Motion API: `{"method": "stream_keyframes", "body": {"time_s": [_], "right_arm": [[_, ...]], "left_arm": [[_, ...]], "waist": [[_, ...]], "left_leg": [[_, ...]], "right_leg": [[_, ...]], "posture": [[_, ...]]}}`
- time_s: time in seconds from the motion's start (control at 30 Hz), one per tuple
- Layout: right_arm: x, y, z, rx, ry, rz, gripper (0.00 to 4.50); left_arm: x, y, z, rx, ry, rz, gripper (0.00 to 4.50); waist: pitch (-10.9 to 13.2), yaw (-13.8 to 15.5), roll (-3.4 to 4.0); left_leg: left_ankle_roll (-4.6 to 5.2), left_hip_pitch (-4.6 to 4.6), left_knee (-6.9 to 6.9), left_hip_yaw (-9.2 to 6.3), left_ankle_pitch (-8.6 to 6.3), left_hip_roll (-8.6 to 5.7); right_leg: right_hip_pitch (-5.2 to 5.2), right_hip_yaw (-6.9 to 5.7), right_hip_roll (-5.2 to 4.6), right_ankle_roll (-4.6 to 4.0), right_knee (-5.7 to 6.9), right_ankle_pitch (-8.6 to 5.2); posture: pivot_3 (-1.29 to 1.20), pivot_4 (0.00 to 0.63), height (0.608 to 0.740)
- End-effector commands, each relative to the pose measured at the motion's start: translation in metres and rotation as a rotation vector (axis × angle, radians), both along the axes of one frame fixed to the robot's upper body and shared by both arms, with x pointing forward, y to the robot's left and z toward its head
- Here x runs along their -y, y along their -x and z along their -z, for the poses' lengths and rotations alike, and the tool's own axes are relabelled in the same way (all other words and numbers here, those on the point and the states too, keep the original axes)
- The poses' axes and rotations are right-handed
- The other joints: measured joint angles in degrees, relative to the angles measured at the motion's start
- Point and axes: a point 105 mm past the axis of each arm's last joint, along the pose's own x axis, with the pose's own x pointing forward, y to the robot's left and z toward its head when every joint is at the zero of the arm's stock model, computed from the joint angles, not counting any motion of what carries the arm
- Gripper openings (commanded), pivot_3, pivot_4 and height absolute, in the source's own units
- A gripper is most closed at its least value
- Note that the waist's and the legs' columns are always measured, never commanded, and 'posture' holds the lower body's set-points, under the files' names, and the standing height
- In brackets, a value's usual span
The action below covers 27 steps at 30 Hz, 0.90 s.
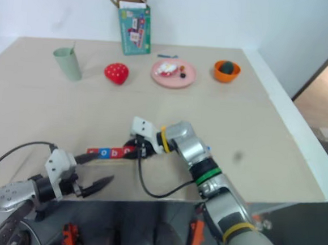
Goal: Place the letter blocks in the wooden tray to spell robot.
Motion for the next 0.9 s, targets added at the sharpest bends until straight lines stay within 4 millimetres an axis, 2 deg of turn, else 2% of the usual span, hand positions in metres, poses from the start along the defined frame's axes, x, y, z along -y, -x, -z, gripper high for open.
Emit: {"method": "stream_keyframes", "body": {"time_s": [0.03,0.9], "right_arm": [[-0.0036,-0.0024,-0.0103,0.029,-0.024,-0.007,1.25],[-0.0039,0.0027,-0.001,-0.029,-0.014,-0.002,1.25]], "left_arm": [[0.0041,0.0008,-0.0079,0.041,0.0,0.019,4.5],[0.0049,0.0027,-0.0042,0.036,-0.019,0.023,4.5]], "waist": [[0.0,0.0,0.0],[0.0,0.0,0.0]], "left_leg": [[0.0,0.0,0.0,0.0,0.0,0.0],[0.0,0.01,0.0,0.0,0.0,0.0]], "right_leg": [[0.0,0.0,0.0,0.0,0.0,0.0],[0.0,0.0,0.0,0.0,0.0,0.0]], "posture": [[0.0,0.15,0.74],[0.0,0.15,0.74]]}}
